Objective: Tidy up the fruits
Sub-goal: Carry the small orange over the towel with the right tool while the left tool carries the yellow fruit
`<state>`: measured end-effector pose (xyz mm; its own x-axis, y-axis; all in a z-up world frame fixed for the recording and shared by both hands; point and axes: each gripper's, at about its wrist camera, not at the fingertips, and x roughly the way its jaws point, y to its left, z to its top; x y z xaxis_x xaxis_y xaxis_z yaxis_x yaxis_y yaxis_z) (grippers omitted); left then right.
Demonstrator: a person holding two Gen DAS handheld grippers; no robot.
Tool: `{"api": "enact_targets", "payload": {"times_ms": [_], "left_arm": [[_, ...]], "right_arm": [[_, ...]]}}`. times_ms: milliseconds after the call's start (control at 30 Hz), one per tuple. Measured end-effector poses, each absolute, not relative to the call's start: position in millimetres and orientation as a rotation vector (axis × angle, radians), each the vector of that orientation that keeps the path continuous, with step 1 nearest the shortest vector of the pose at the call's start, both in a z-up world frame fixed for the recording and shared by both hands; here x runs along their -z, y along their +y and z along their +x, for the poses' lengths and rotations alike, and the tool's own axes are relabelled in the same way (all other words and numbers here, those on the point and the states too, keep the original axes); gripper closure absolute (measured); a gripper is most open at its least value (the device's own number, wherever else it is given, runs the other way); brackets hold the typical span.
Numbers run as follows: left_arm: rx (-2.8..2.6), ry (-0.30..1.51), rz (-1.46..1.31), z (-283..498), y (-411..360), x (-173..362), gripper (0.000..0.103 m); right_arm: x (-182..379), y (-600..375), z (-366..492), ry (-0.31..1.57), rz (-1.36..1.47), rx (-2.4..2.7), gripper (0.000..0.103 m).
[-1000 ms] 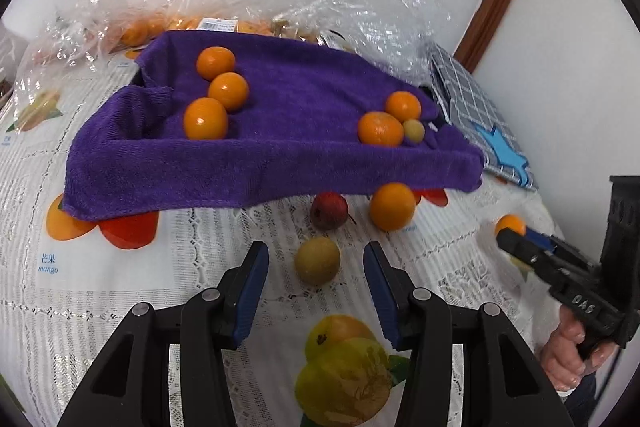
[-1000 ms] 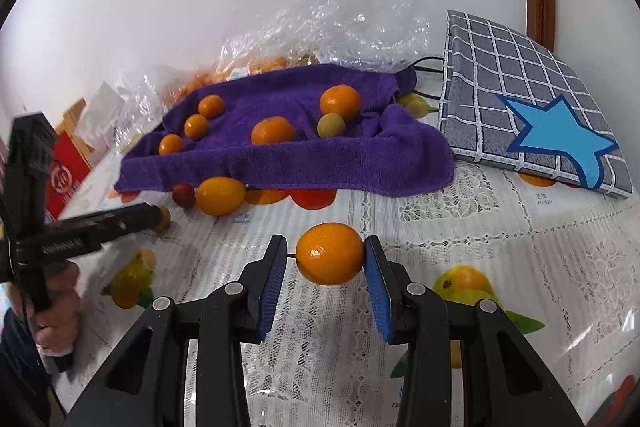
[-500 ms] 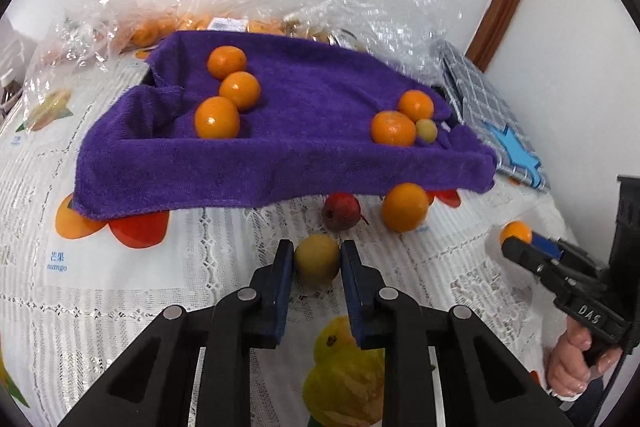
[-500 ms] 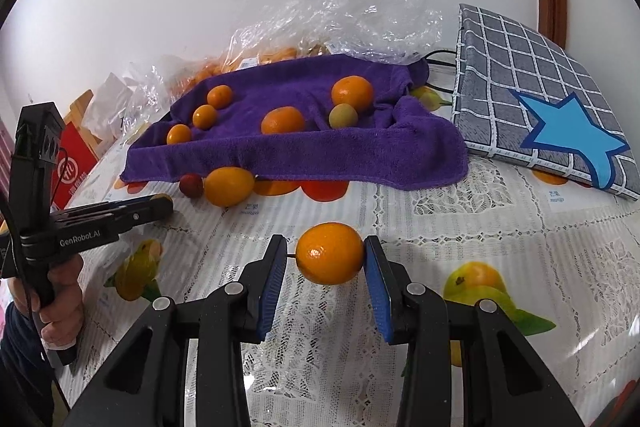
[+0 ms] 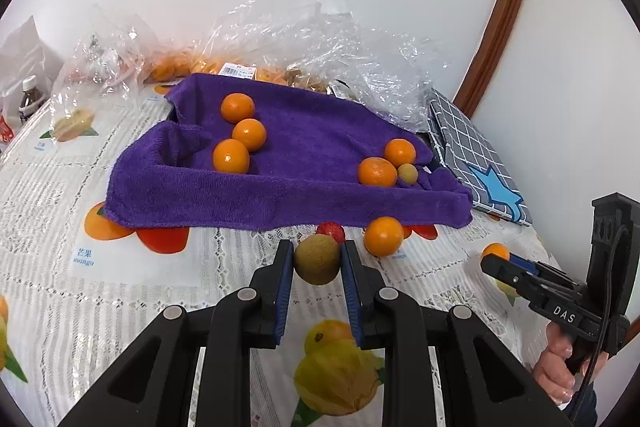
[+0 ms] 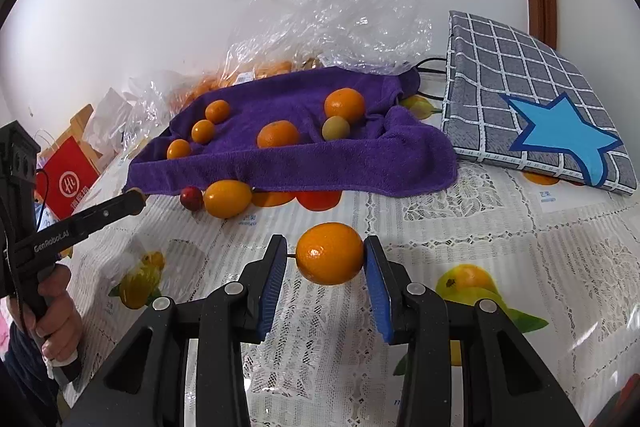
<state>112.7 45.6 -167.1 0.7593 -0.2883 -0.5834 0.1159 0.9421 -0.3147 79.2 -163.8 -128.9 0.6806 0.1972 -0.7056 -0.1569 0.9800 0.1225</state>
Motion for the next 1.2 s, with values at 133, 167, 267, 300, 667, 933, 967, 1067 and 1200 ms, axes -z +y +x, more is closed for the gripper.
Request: {"api": "enact_targets", "payload": {"times_ms": [133,167,267,300,667,933,967,1067,1200], "left_arm": [[0.201,0.646,-0.285,103.1,51.4,165.1,0.080],[0.195,0.641,-0.289,101.4,52.9,164.7,0.080],[0.175,0.636,-0.301,97.9,57.6,164.4,0.080],[0.170,0.637,-0.306,97.0,59.6,164.4,0.080],[0.119,0.612,-0.323,98.2,79.7,151.4,0.080],[0.088,0.538,-0.325,127.0,94.8,109.7,0.080],[0.088,0.535,-0.332,132.0,95.6,106.2,0.080],[0.089,0.523,-0.342,145.5,94.4,98.2,0.080],[0.086,0.503,-0.344,167.1,88.6,92.9,0.080]], "right_arm": [[126.6,-168.1,76.8,0.781,0.075,-0.195,0.064],[126.5,-169.0,76.3,0.778,0.078,-0.191,0.064],[125.3,-169.7,75.3,0.774,0.079,-0.192,0.064],[124.7,-168.7,74.8,0.771,0.074,-0.195,0.064],[98.6,-163.3,83.0,0.722,0.005,-0.215,0.064],[60.2,-162.2,126.0,0.647,-0.030,-0.209,0.064],[57.4,-161.7,132.2,0.644,-0.036,-0.198,0.064],[50.5,-156.4,151.7,0.635,-0.066,-0.172,0.064],[47.7,-153.8,175.7,0.637,-0.061,-0.172,0.064]]}}
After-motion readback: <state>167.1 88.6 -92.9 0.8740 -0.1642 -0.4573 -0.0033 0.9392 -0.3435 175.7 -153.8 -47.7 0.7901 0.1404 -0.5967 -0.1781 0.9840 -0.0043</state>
